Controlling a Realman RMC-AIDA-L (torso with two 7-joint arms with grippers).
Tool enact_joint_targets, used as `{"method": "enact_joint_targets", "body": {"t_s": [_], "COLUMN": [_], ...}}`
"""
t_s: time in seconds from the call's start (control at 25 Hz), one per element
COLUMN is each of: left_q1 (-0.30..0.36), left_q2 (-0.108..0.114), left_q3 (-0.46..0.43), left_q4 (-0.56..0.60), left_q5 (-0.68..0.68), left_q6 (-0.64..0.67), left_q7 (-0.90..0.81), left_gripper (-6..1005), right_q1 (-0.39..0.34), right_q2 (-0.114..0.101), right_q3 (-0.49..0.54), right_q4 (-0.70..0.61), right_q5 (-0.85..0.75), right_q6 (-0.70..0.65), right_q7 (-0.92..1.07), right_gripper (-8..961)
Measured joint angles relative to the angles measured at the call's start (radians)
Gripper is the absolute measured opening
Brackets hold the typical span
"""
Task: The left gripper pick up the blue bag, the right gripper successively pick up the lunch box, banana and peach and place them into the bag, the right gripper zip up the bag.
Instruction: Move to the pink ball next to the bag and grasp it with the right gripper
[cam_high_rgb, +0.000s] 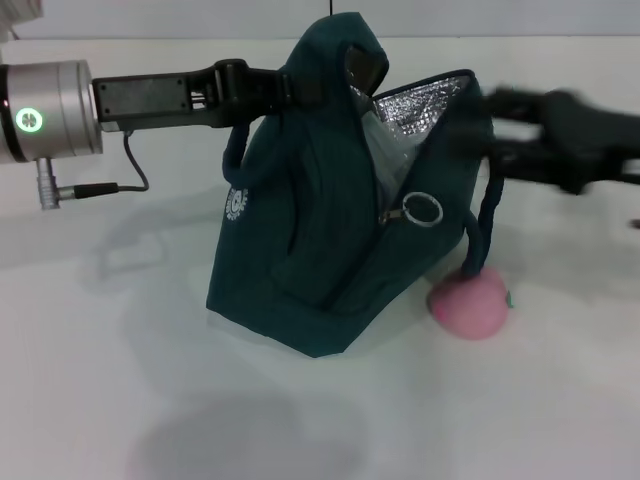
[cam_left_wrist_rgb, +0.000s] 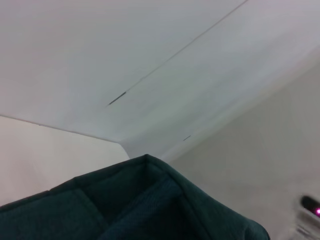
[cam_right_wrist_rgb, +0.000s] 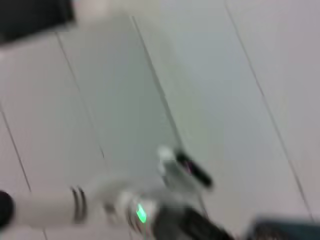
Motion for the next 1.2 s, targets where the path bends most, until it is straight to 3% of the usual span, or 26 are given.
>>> {"method": "enact_joint_targets", "body": {"t_s": [0.16, 0.24, 0.36, 0.48, 0.64, 0.92, 1.2], "left_q1": [0.006, 0.010, 0.017, 0.022, 0.020, 0.026, 0.041], "left_q2": [0.003, 0.003, 0.003, 0.005, 0.006, 0.008, 0.017], "left_q3": [-0.001, -0.001, -0.002, -0.002, -0.002, -0.002, -0.002], "left_q4": [-0.013, -0.015, -0.015, -0.016, -0.016, -0.017, -0.019], "left_q5": [-0.008, -0.008, -0.009, -0.009, -0.014, -0.027, -0.030], "left_q6": [-0.013, -0.018, -0.029, -0.041, -0.057, -0.117, -0.140], "left_q7": [0.013, 0.017, 0.021, 0.023, 0.027, 0.047, 0.047], "left_gripper": [44, 44, 44, 44, 44, 44, 44], "right_q1": [-0.074, -0.128, -0.234, -0.340, -0.422, -0.406, -0.347], "right_q2": [-0.014, -0.036, -0.061, -0.049, -0.010, -0.007, -0.001], "right_q3": [0.149, 0.206, 0.235, 0.238, 0.233, 0.201, 0.015], "right_q4": [-0.009, -0.011, -0.037, -0.117, -0.205, -0.117, -0.104], "right_q5": [0.028, 0.026, 0.024, 0.005, -0.097, -0.161, -0.162], "right_q6": [-0.196, -0.273, -0.286, -0.207, -0.113, -0.010, 0.172], "right_q7": [-0.121, -0.192, -0.280, -0.333, -0.342, -0.369, -0.377], "right_gripper": [648, 647, 645, 643, 644, 655, 664]}}
